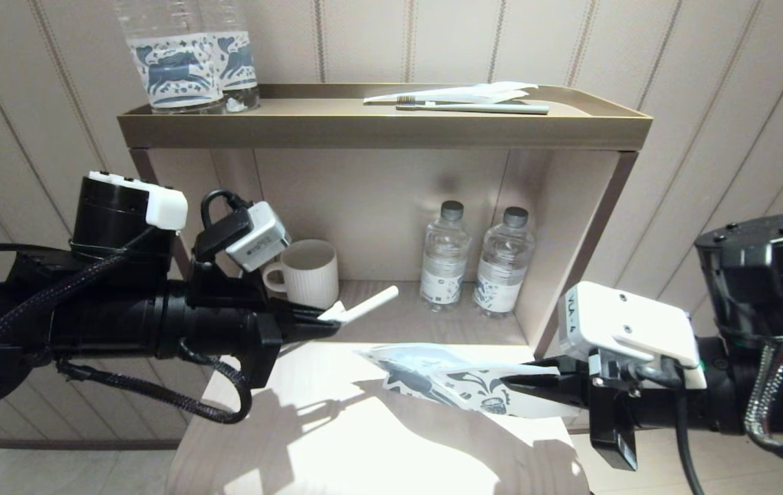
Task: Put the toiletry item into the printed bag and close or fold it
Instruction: Place the toothbrush in the storage bag
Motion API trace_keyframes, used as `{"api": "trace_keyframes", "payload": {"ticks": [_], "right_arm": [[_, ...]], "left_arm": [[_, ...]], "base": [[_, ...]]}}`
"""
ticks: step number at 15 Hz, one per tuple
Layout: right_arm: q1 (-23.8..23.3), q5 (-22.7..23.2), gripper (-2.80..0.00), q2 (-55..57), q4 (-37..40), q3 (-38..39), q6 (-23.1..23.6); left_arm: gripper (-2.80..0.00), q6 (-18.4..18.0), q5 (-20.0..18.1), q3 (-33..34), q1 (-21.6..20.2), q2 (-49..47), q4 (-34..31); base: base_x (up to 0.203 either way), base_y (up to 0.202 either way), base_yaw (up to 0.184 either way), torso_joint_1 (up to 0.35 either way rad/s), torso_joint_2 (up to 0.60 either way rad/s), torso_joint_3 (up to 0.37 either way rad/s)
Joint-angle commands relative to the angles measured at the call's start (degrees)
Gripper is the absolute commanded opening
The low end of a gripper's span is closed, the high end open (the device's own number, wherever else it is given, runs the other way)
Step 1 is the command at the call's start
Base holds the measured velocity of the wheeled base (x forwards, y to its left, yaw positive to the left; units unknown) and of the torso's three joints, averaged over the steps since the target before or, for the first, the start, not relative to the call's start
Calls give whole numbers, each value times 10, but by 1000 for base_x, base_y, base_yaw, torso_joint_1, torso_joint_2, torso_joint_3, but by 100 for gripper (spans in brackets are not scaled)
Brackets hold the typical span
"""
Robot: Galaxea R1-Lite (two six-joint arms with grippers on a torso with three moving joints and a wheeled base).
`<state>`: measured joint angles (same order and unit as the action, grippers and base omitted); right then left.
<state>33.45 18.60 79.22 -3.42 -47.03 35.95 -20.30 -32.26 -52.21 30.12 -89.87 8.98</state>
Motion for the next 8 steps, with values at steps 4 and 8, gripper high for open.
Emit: {"api": "trace_keyframes", "payload": {"ticks": [4, 8], "right_arm": [[2, 1, -280, 11, -5, 11, 37], [4, -2, -280, 8, -5, 16, 65]], "left_arm": [[-280, -71, -10, -18, 9, 3, -86], [-280, -83, -8, -51, 32, 0, -138]], "base": [[0, 0, 0, 0, 0, 0], [0, 0, 0, 0, 0, 0]]}}
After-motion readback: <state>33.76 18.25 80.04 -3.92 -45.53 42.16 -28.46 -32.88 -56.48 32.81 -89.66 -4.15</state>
